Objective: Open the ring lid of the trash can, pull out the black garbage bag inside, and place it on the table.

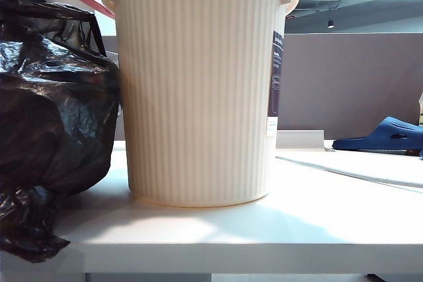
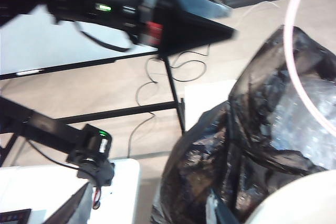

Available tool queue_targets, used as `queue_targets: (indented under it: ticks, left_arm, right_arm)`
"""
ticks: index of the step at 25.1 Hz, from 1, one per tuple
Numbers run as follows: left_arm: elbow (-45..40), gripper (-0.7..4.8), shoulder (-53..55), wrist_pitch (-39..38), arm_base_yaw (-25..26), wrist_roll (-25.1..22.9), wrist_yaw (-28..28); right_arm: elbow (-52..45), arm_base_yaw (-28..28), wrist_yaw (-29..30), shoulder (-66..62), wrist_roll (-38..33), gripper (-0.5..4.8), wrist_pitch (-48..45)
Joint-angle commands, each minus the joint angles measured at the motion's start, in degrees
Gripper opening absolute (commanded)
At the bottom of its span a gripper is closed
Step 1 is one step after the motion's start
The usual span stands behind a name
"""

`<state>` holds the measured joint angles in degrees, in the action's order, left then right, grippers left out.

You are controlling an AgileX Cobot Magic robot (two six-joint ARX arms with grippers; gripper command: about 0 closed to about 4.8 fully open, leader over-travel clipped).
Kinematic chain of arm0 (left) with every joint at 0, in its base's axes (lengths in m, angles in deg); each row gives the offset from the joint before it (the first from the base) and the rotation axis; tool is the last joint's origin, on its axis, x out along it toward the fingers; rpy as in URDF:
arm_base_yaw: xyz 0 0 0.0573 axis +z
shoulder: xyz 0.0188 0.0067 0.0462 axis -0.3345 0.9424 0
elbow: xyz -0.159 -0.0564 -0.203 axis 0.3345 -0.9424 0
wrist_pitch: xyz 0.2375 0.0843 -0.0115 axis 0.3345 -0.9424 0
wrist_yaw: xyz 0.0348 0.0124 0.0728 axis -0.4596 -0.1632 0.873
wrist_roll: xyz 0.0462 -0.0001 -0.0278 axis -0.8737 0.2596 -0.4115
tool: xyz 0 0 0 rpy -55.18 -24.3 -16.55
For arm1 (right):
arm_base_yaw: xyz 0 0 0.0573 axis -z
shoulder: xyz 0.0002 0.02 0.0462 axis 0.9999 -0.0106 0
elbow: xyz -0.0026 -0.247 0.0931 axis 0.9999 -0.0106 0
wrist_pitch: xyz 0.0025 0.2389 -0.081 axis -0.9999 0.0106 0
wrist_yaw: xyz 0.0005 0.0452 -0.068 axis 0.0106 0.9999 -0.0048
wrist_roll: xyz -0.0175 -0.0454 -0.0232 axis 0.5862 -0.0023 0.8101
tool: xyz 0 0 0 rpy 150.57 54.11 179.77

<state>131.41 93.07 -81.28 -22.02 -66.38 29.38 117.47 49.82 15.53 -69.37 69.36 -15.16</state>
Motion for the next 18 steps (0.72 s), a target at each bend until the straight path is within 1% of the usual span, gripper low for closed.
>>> queue_targets:
  ticks: [1,4,6,9,12,16,18]
  left_arm:
    - [0.11,3.75,-5.44,-0.22,0.09,2.47,-4.26]
    - [0.11,3.73,-9.64,-0.20,0.07,3.61,-6.25]
    - [0.09,3.72,-13.42,-0.46,0.07,4.02,-6.40]
    - [0.09,3.72,-17.99,-2.89,0.07,4.02,-9.05]
    - [-0.35,3.72,-22.14,-5.90,0.04,4.20,-9.66]
    - [-3.13,3.63,-27.91,-5.33,0.04,4.66,-9.68]
    - [-5.81,3.63,-30.95,-5.33,0.04,5.97,-9.84]
  right_arm:
    - [0.24,-0.07,-3.02,0.79,-0.26,2.71,0.20]
    - [0.24,-0.07,-5.40,1.79,-0.24,2.71,0.44]
    - [0.26,-0.02,-7.08,3.26,-0.26,2.71,0.48]
    - [0.24,-0.02,-11.02,6.54,-0.26,2.71,1.11]
    - [0.24,-0.04,-15.69,10.62,-0.26,2.71,2.71]
    - [0.22,-0.02,-21.29,15.61,-0.22,2.71,5.95]
    - [-0.26,-0.04,-23.54,17.68,-0.26,2.71,6.97]
